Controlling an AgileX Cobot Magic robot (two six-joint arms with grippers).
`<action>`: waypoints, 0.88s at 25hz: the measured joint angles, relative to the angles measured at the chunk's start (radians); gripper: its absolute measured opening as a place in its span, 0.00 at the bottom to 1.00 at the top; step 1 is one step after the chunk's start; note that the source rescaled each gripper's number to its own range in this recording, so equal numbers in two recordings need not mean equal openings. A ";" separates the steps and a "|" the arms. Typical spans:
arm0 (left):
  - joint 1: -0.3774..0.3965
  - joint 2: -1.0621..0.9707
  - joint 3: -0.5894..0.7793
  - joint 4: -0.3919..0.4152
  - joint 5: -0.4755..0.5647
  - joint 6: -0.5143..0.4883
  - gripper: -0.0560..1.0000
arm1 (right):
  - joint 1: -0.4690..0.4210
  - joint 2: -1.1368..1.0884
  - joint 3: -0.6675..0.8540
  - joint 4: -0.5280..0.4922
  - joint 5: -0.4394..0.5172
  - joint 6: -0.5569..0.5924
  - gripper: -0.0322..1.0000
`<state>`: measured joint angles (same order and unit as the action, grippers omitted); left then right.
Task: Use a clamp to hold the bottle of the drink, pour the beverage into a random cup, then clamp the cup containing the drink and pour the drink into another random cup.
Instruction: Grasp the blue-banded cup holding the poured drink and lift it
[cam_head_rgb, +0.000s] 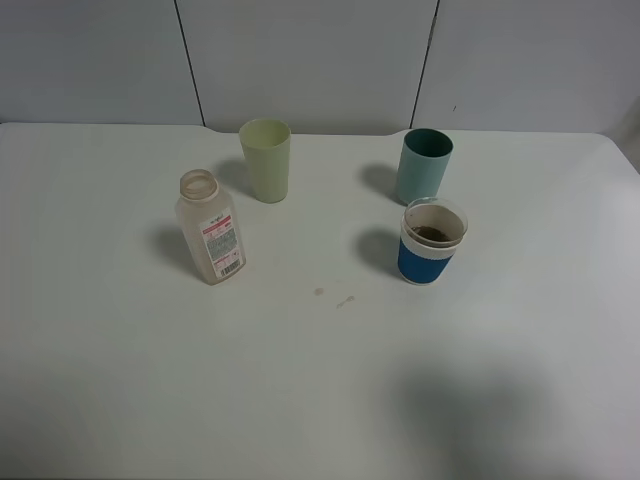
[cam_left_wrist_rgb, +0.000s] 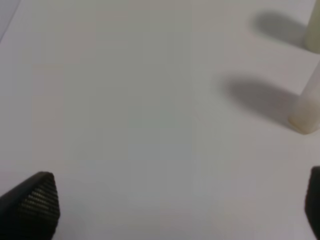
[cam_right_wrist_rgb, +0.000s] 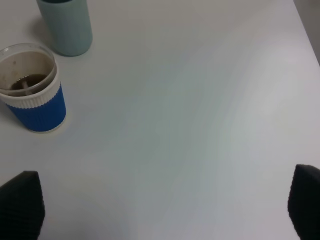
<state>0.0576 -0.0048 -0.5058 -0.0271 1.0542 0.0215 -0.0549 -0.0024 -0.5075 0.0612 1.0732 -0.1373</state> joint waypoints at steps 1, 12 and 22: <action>0.000 0.000 0.000 0.000 0.000 0.000 1.00 | 0.000 0.000 0.000 0.000 0.000 0.000 0.93; -0.053 0.000 0.000 0.000 0.000 -0.001 1.00 | 0.000 0.000 0.000 0.000 0.000 0.000 0.93; -0.053 0.000 0.000 0.000 0.000 -0.003 1.00 | 0.000 0.000 0.000 0.000 0.000 0.000 0.93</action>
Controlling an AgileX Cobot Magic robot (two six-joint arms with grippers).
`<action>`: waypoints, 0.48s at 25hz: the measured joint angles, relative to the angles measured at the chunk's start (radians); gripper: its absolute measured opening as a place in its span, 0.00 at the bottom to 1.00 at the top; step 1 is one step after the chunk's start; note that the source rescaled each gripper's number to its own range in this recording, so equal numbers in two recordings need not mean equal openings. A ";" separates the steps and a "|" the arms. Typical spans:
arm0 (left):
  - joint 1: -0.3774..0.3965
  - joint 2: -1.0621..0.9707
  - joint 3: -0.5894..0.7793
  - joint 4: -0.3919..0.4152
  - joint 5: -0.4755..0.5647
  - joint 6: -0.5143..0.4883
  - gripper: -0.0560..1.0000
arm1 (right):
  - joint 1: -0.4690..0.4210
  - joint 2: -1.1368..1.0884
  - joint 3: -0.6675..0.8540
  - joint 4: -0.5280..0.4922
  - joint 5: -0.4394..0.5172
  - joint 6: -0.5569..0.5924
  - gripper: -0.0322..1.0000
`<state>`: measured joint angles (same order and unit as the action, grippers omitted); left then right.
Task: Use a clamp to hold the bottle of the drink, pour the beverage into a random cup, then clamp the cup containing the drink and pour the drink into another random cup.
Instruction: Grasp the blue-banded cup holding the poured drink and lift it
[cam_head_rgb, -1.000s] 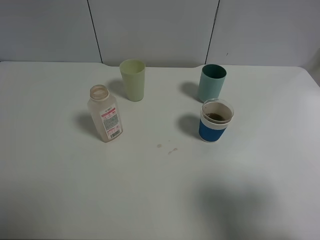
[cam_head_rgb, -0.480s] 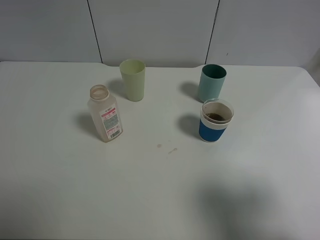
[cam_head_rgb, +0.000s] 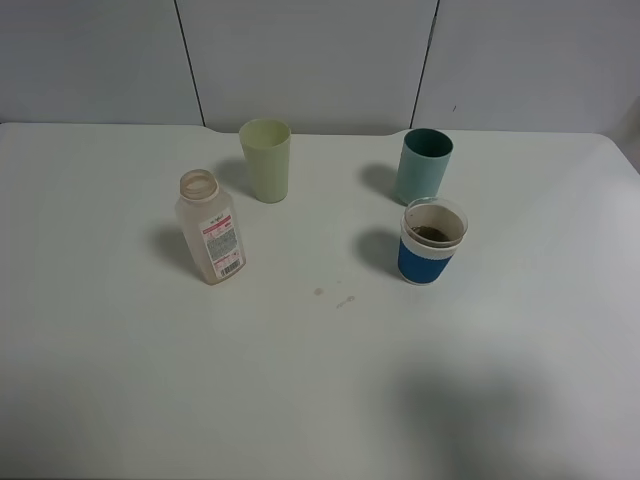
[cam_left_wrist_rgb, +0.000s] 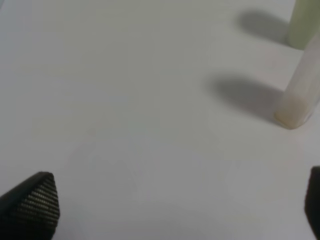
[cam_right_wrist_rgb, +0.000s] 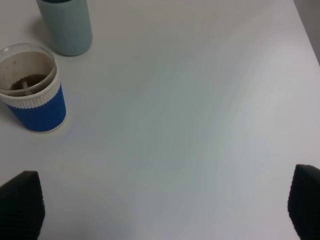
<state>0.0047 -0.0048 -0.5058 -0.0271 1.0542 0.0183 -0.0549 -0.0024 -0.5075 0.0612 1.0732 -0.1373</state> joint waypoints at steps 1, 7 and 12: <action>0.000 0.000 0.000 0.000 0.000 0.000 1.00 | 0.000 0.000 0.000 0.000 0.000 0.000 0.93; 0.000 0.000 0.000 0.000 0.000 0.000 1.00 | 0.000 0.000 0.000 0.000 0.000 0.000 0.93; 0.000 0.000 0.000 0.000 0.000 0.000 1.00 | 0.000 0.000 0.000 0.000 0.000 0.000 0.93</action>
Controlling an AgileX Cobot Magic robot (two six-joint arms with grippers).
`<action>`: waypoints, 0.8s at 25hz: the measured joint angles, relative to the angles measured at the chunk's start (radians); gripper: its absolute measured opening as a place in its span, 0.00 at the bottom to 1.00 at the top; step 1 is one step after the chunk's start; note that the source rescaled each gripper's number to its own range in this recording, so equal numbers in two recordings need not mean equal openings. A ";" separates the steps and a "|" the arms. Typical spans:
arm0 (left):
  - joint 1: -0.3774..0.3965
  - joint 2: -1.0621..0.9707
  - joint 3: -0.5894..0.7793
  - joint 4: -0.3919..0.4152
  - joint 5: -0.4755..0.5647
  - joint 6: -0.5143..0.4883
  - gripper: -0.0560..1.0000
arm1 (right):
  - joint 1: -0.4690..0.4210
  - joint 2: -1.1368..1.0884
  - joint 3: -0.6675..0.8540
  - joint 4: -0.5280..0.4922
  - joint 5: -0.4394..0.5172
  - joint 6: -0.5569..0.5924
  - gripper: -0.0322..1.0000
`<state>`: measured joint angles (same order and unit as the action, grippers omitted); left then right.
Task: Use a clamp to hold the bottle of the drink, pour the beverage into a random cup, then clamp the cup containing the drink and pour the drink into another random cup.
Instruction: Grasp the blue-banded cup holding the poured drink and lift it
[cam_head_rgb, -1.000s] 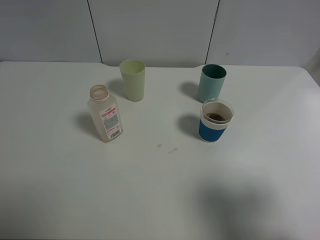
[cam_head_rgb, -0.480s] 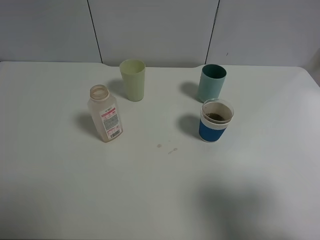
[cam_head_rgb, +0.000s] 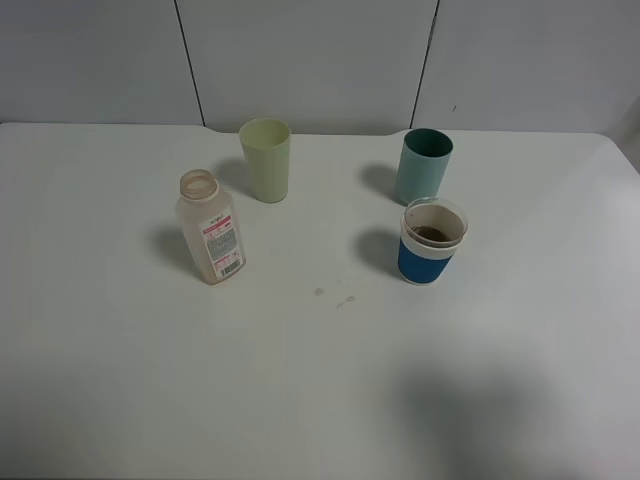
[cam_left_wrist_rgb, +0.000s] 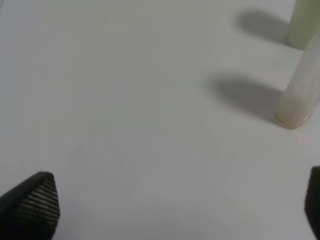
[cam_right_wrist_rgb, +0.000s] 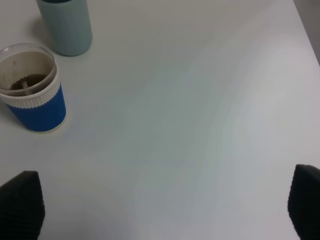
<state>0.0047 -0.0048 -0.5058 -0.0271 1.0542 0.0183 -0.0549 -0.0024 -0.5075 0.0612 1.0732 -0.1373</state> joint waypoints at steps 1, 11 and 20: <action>0.000 0.000 0.000 0.000 0.000 0.000 1.00 | 0.000 0.000 0.000 0.000 0.000 0.000 0.93; 0.000 0.000 0.000 0.000 0.000 0.000 1.00 | 0.000 0.000 0.000 -0.002 0.000 0.000 0.93; 0.000 0.000 0.000 0.000 0.000 0.000 1.00 | 0.000 0.000 0.000 -0.002 0.000 0.000 0.93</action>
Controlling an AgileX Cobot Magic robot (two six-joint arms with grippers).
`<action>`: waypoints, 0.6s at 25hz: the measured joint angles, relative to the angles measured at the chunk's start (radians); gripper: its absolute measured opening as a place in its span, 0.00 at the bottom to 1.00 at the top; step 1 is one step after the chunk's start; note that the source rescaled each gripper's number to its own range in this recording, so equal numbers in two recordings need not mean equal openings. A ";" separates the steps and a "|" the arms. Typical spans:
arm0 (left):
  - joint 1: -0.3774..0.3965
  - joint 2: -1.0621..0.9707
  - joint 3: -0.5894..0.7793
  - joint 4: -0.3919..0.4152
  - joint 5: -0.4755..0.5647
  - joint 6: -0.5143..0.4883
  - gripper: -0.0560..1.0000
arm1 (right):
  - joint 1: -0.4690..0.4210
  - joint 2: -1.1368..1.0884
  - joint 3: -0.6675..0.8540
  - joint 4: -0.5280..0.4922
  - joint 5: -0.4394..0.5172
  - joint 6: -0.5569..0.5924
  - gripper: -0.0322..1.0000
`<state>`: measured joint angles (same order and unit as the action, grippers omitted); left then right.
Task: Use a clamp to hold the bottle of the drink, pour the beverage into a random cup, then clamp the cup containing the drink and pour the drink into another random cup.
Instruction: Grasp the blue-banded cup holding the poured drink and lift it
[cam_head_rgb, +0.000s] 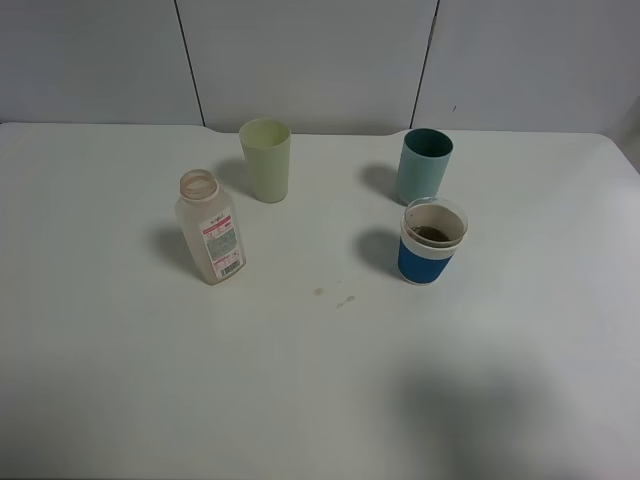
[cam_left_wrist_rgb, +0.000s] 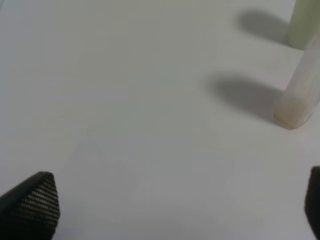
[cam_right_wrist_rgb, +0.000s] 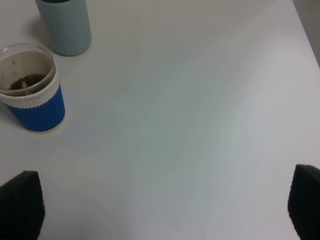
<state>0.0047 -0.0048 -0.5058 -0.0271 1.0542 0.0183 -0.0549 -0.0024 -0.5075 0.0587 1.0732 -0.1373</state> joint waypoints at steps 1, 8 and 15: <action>0.000 0.000 0.000 0.000 0.000 0.000 1.00 | 0.000 0.000 0.000 0.000 0.000 0.000 0.93; 0.000 0.000 0.000 0.000 0.000 0.000 1.00 | 0.000 0.056 0.000 0.025 0.000 0.000 0.93; 0.000 0.000 0.000 0.000 0.000 0.000 1.00 | 0.000 0.275 -0.022 0.068 -0.040 0.000 0.93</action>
<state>0.0047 -0.0048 -0.5058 -0.0271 1.0542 0.0183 -0.0549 0.2724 -0.5294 0.1265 1.0334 -0.1373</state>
